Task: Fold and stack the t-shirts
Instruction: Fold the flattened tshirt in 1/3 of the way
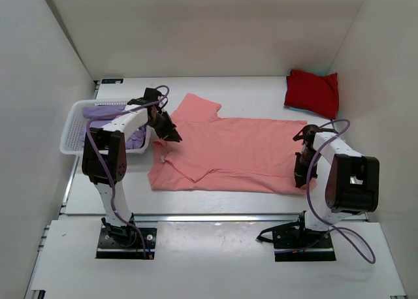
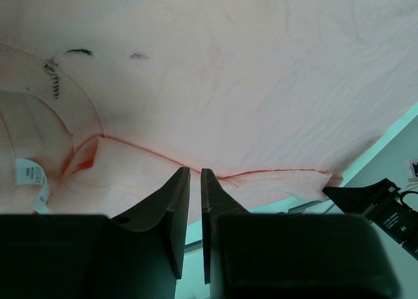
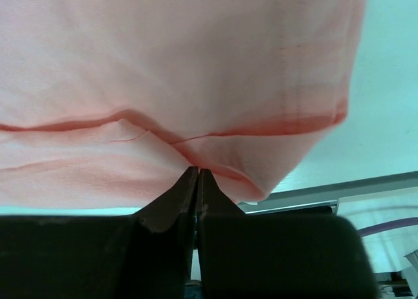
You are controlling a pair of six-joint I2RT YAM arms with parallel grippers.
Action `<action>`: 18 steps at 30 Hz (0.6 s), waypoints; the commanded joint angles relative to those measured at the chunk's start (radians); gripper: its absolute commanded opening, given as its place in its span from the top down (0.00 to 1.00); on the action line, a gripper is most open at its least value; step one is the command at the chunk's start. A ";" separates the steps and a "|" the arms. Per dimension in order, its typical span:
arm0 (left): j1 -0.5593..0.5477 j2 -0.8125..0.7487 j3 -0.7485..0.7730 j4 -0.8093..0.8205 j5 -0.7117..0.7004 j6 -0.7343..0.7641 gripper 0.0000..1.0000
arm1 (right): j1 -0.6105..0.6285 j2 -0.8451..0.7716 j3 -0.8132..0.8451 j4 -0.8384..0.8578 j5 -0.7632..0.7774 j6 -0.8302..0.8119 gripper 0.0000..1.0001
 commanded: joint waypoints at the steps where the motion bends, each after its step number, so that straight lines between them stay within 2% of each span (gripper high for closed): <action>1: -0.002 -0.035 0.007 0.019 0.027 0.000 0.76 | -0.026 -0.060 0.023 -0.007 0.052 0.017 1.00; 7: -0.008 -0.032 0.021 0.015 0.021 -0.003 0.76 | -0.127 -0.202 0.015 0.013 0.020 0.075 1.00; 10: -0.010 -0.033 0.019 0.021 0.015 -0.002 0.76 | -0.150 -0.211 0.002 0.016 -0.003 0.036 1.00; 13: -0.022 -0.035 0.008 0.015 0.018 0.004 0.76 | -0.138 -0.188 -0.008 0.030 -0.015 0.034 0.78; 18: -0.100 -0.040 -0.054 0.013 -0.006 0.024 0.77 | -0.116 -0.145 0.011 0.076 -0.011 0.045 0.69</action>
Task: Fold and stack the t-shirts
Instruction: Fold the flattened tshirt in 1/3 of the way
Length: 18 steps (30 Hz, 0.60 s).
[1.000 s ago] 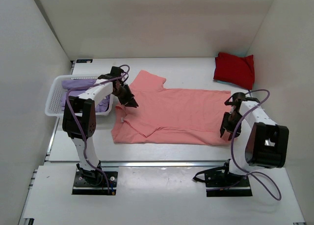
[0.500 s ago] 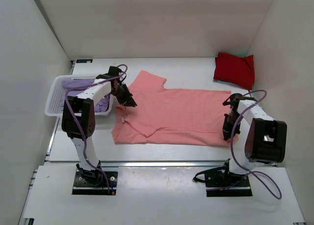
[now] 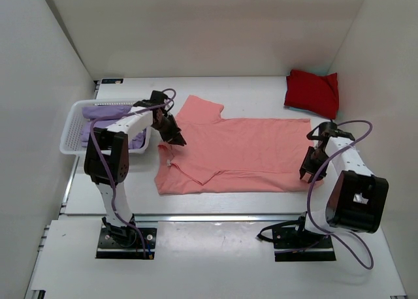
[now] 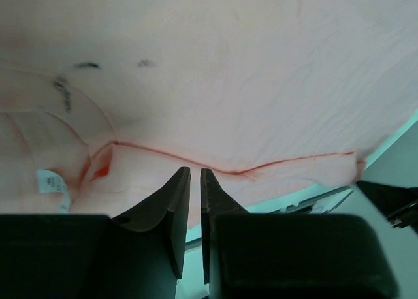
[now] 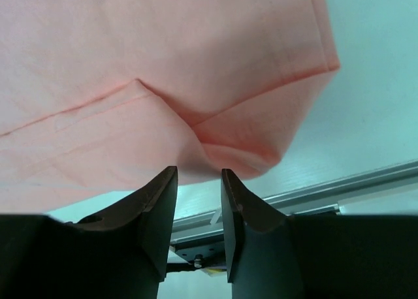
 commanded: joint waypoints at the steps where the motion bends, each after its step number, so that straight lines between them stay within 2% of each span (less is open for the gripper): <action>1: -0.078 -0.033 -0.062 0.018 -0.002 0.026 0.77 | 0.010 0.023 0.023 0.058 -0.002 -0.005 0.69; 3: -0.104 -0.003 -0.086 0.038 -0.002 0.008 0.77 | 0.009 0.045 0.026 0.078 -0.002 0.005 0.69; 9: -0.151 0.190 0.106 -0.035 -0.123 0.049 0.78 | 0.009 0.172 0.107 0.131 0.046 -0.011 0.69; 11: -0.124 0.264 0.201 -0.081 -0.172 0.066 0.80 | 0.015 0.213 0.130 0.142 0.037 -0.002 0.68; 18: -0.014 0.364 0.350 -0.153 -0.272 0.103 0.83 | 0.039 0.364 0.225 0.147 0.014 -0.005 0.68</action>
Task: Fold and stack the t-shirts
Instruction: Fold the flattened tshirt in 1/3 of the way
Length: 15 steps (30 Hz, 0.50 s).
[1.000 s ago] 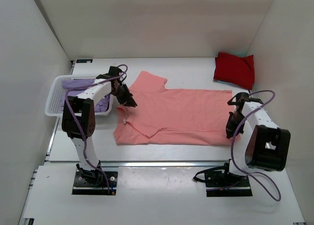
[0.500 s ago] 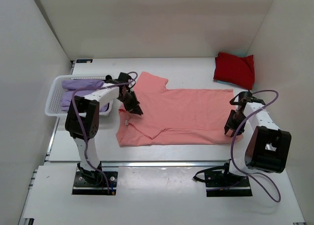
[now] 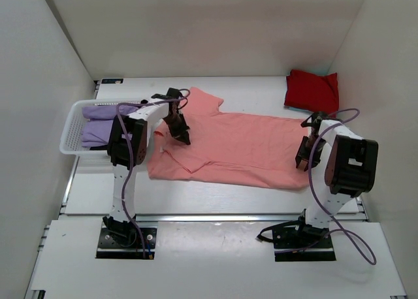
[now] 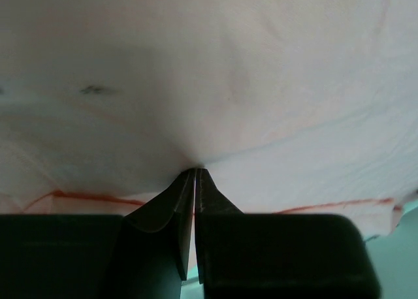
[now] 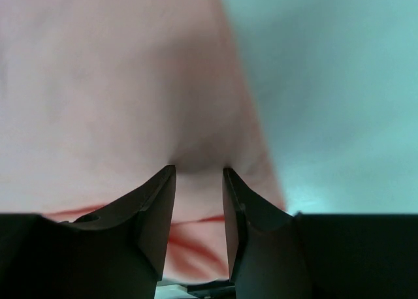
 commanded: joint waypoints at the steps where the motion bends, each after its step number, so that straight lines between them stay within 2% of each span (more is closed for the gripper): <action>1: 0.086 0.053 0.061 -0.033 -0.167 0.050 0.83 | 0.015 0.058 0.068 0.010 -0.005 0.000 0.68; 5: 0.111 0.117 0.204 -0.070 -0.164 0.054 0.83 | 0.035 0.086 0.141 -0.017 0.000 -0.006 0.68; 8: 0.100 0.156 0.276 -0.095 -0.151 0.058 0.84 | 0.041 0.078 0.145 -0.031 -0.044 -0.034 0.72; 15: 0.085 0.153 0.249 -0.073 -0.124 0.043 0.83 | 0.098 0.006 0.039 -0.057 -0.140 -0.080 0.72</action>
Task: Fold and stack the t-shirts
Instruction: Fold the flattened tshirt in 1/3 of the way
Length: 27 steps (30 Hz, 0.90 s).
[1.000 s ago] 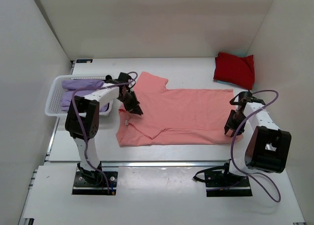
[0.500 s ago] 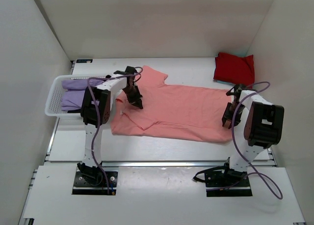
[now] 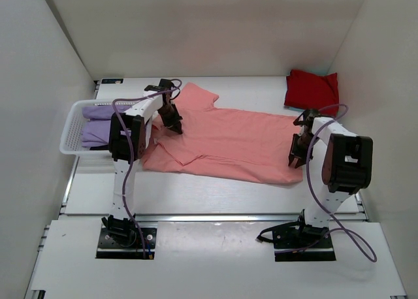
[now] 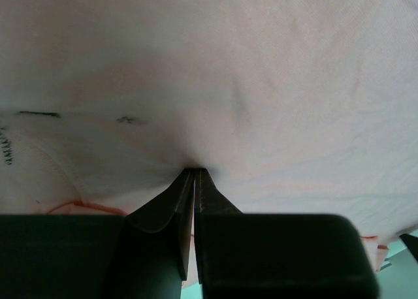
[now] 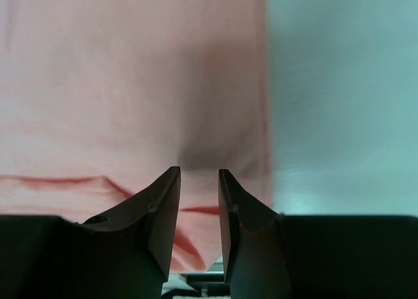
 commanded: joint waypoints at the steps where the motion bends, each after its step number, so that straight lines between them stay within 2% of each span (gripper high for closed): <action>1: -0.016 0.011 -0.019 0.023 -0.031 0.008 0.83 | 0.031 -0.068 -0.047 -0.043 -0.063 -0.037 0.73; 10: -0.002 0.003 -0.016 0.010 -0.038 0.018 0.83 | 0.106 -0.122 -0.122 -0.087 -0.112 -0.040 0.69; 20: -0.006 -0.009 -0.028 0.010 -0.036 0.024 0.83 | 0.154 -0.137 -0.156 -0.132 -0.032 -0.040 0.64; 23: -0.012 -0.017 -0.032 0.006 -0.036 0.021 0.83 | 0.168 -0.139 -0.182 -0.140 -0.007 -0.049 0.66; 24: -0.011 -0.011 -0.026 0.013 -0.036 0.019 0.83 | 0.172 -0.134 -0.187 -0.135 0.003 -0.045 0.67; 27: -0.008 -0.018 -0.025 0.013 -0.042 0.025 0.83 | 0.157 -0.153 -0.205 -0.127 -0.015 -0.045 1.00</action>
